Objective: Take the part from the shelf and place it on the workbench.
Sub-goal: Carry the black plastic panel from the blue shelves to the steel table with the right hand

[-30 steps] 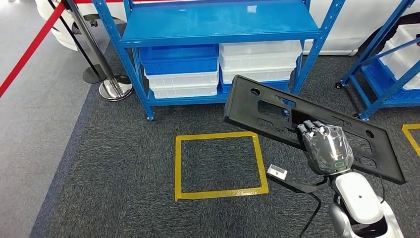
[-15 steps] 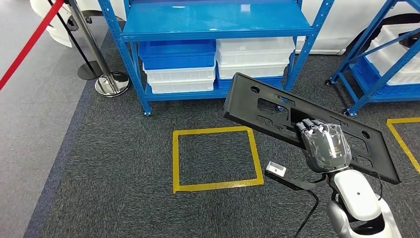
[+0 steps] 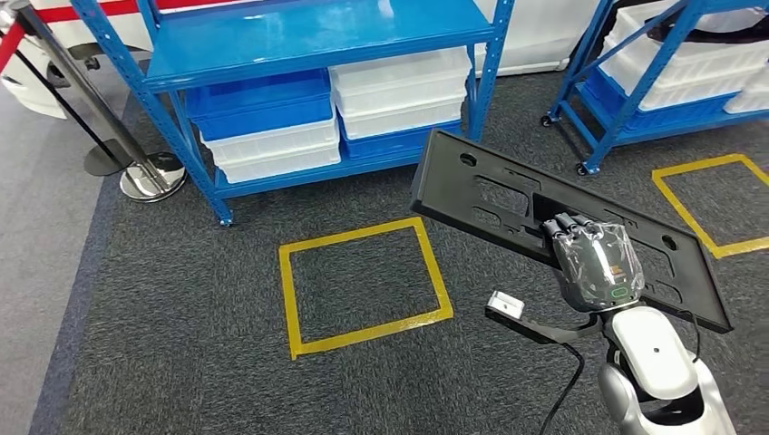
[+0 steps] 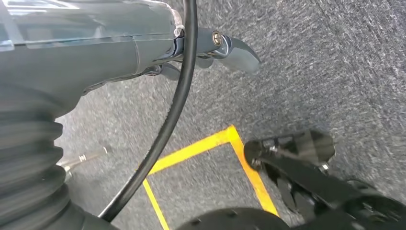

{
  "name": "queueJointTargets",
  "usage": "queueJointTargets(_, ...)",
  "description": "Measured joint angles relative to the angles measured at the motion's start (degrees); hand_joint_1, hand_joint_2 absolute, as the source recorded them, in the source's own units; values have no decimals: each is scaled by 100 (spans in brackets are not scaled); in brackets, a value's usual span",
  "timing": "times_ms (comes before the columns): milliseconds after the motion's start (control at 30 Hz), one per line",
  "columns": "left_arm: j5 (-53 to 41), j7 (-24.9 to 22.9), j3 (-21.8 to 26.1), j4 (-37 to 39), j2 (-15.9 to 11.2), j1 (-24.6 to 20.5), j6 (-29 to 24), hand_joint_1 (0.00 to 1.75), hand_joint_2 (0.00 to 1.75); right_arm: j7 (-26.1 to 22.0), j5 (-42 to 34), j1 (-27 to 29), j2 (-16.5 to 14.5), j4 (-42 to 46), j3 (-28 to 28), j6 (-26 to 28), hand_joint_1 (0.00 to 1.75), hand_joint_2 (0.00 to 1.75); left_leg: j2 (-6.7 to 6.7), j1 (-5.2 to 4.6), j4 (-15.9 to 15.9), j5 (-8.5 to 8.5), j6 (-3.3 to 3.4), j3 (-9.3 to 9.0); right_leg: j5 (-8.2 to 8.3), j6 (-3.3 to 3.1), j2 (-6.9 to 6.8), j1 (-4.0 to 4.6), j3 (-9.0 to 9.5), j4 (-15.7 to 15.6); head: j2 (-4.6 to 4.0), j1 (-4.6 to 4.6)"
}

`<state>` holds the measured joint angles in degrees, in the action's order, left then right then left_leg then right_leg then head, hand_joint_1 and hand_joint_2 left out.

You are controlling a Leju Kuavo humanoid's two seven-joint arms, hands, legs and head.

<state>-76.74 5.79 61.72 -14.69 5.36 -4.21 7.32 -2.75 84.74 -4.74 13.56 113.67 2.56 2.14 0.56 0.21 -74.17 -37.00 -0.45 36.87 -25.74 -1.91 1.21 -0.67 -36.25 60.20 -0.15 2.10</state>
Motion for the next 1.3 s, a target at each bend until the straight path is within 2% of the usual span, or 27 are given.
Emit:
queueJointTargets(33, 1, 0, 0, 0, -1, 3, 0, 0, 175, 0, -2, 1, -2, -2, 0, 0, 175, 175, -13, -3, 48, 95, 29, -34, 15, -4, 76, 12, -15, 5, 0, 0)
queueJointTargets(67, 1, 0, 0, 0, -1, 2, 0, 0, 175, 0, -5, 1, -3, -3, 0, 0, 175, 175, -48, -9, 298, 273, 69, -163, 31, -1, 151, 23, -23, 8, 0, 0)
queueJointTargets(133, 2, 0, 1, 1, -8, -6, -1, 0, 175, 1, -12, -4, -4, -2, 0, 0, 175, 175, -300, -17, 1025, 612, 170, -516, 67, 22, 284, 36, -38, 12, 0, -1)
queueJointTargets(200, 2, -4, 3, 4, -15, -8, -2, 0, 175, 5, -26, -17, -7, -2, -1, -2, 175, 175, -487, -29, 1461, 724, 212, -705, 123, 88, 413, 16, -84, 10, 0, -1)
queueJointTargets(233, 1, -7, 4, 5, -17, -8, -2, 0, 175, 10, -37, -18, -7, -2, -3, -4, 175, 175, -464, -38, 1507, 726, 209, -719, 159, 133, 477, 4, -109, -1, 0, -1)
queueJointTargets(267, 1, -10, 4, 7, -14, -10, -2, 0, 175, 16, -53, -13, -8, -2, -10, -8, 175, 175, -406, -35, 1563, 756, 206, -732, 198, 181, 534, -9, -132, -20, 0, 0)
queueJointTargets(300, 0, -13, 4, 7, -13, -18, -3, 0, 175, 24, -70, -4, -8, -3, -22, -11, 175, 175, -339, -25, 1608, 803, 214, -739, 204, 214, 497, -10, -152, -22, 0, -1)
queueJointTargets(333, 0, -13, 4, 7, -10, -23, -3, 0, 175, 30, -82, -3, -7, -3, -40, -16, 175, 175, -273, -13, 1658, 854, 231, -744, 151, 238, 385, -2, -188, 30, 0, -2)
queueJointTargets(367, 0, -13, 4, 7, -8, -25, -3, 0, 175, 36, -93, -8, -7, -3, -62, -20, 175, 175, -201, 0, 1704, 901, 248, -737, 23, 257, 233, 5, -260, 182, 0, -3)
queueJointTargets(433, 1, -14, 7, 7, -9, -11, -1, 0, 175, 42, -111, -7, -8, -4, -96, -33, 175, 175, -48, -10, 1717, 938, 275, -691, -386, 295, -25, -16, -518, 812, 0, -4)
queueJointTargets(467, 2, -16, 10, 7, -9, 2, 2, 0, 175, 44, -119, 12, -10, -5, -104, -40, 175, 175, 35, -14, 1708, 944, 278, -665, -552, 321, -60, -35, -644, 1157, 0, -4)
queueJointTargets(500, 3, -18, 15, 7, -9, 11, 5, 0, 175, 44, -126, 38, -11, -5, -108, -46, 175, 175, 118, -16, 1698, 948, 276, -643, -627, 345, -77, -53, -702, 1374, 0, -4)
queueJointTargets(533, 4, -20, 24, 7, -9, 15, 9, 0, 175, 44, -129, 62, -13, -6, -110, -51, 175, 175, 199, -16, 1686, 950, 272, -625, -601, 366, -94, -67, -657, 1391, 0, -4)
queueJointTargets(567, 5, -21, 33, 7, -9, 13, 14, 0, 175, 44, -131, 76, -14, -6, -111, -52, 175, 175, 273, -15, 1673, 948, 263, -613, -480, 380, -129, -78, -487, 1170, 0, -4)
queueJointTargets(600, 6, -21, 43, 7, -9, 6, 20, 0, 175, 44, -132, 82, -14, -5, -114, -52, 175, 175, 343, -13, 1653, 940, 249, -608, -330, 386, -207, -84, -232, 782, 0, -4)
queueJointTargets(667, 7, -21, 60, 7, -10, -8, 32, 0, 175, 44, -134, 82, -15, -3, -125, -52, 175, 175, 461, -34, 1612, 914, 199, -595, -162, 338, -389, -42, 169, 110, 0, -4)
queueJointTargets(733, 7, -21, 74, 7, -11, -22, 39, 0, 175, 46, -135, 92, -17, -2, -142, -51, 175, 175, 553, -58, 1592, 903, 146, -590, -154, 256, -420, 6, 236, -77, 0, -4)
queueJointTargets(800, 7, -21, 84, 7, -11, -35, 40, 0, 175, 46, -137, 106, -19, -1, -159, -50, 175, 175, 614, -58, 1586, 892, 89, -593, -115, 184, -308, -7, 208, -99, 0, -3)
queueJointTargets(867, 8, -24, 87, 7, -9, -37, 42, 0, 175, 46, -140, 103, -25, 1, -169, -50, 175, 175, 409, -34, 1386, 709, 30, -519, -67, 104, -211, -35, 191, -134, 0, -3)
queueJointTargets(933, 19, -49, 92, 8, -12, -18, 59, 0, 175, 43, -155, 96, -58, 2, -168, -60, 175, 175, 97, -7, 751, 312, -5, -264, -30, 45, -117, -41, 161, -146, 0, -3)
queueJointTargets(1000, 49, -102, 103, 9, -30, 13, 96, 0, 175, 31, -166, 93, -140, 2, -137, -98, 175, 175, -1, -2, 72, 40, -16, 18, -1, 25, 9, -31, 122, -142, 0, -3)
queueJointTargets(1033, 70, -130, 111, 9, -42, 24, 122, 0, 175, 25, -157, 79, -200, -2, -100, -125, 175, 175, -11, 0, -32, 60, -16, 56, 13, 25, 80, -29, 106, -137, 0, -2)
queueJointTargets(1067, 86, -159, 121, 9, -55, 31, 153, 0, 175, 23, -130, 38, -284, -16, -34, -160, 175, 175, -22, 1, 92, 189, -11, -10, 25, 32, 155, -29, 95, -130, 0, -2)
queueJointTargets(1100, 88, -195, 130, 9, -68, 31, 189, 0, 175, 26, -94, -38, -388, -46, 63, -197, 175, 175, -62, 6, 420, 398, -1, -172, 36, 42, 236, -31, 85, -118, 0, -2)
queueJointTargets(1167, 58, -296, 139, 9, -89, 27, 256, 0, 175, 37, -28, -276, -601, -144, 327, -287, 175, 175, -317, 31, 1178, 711, 25, -522, 60, 82, 404, -31, 44, -78, 0, -3)
queueJointTargets(1233, 5, -421, 138, 10, -87, 26, 275, 0, 175, 48, 0, -533, -773, -266, 646, -398, 175, 175, -496, 44, 1519, 779, 47, -646, 110, 155, 553, -39, -26, -56, 0, -3)
queueJointTargets(1300, -54, -533, 134, 11, -52, 23, 254, 0, 175, 81, 16, -712, -904, -374, 957, -537, 175, 175, -405, 39, 1558, 813, 91, -643, 171, 244, 675, -58, -79, -72, 0, -2)
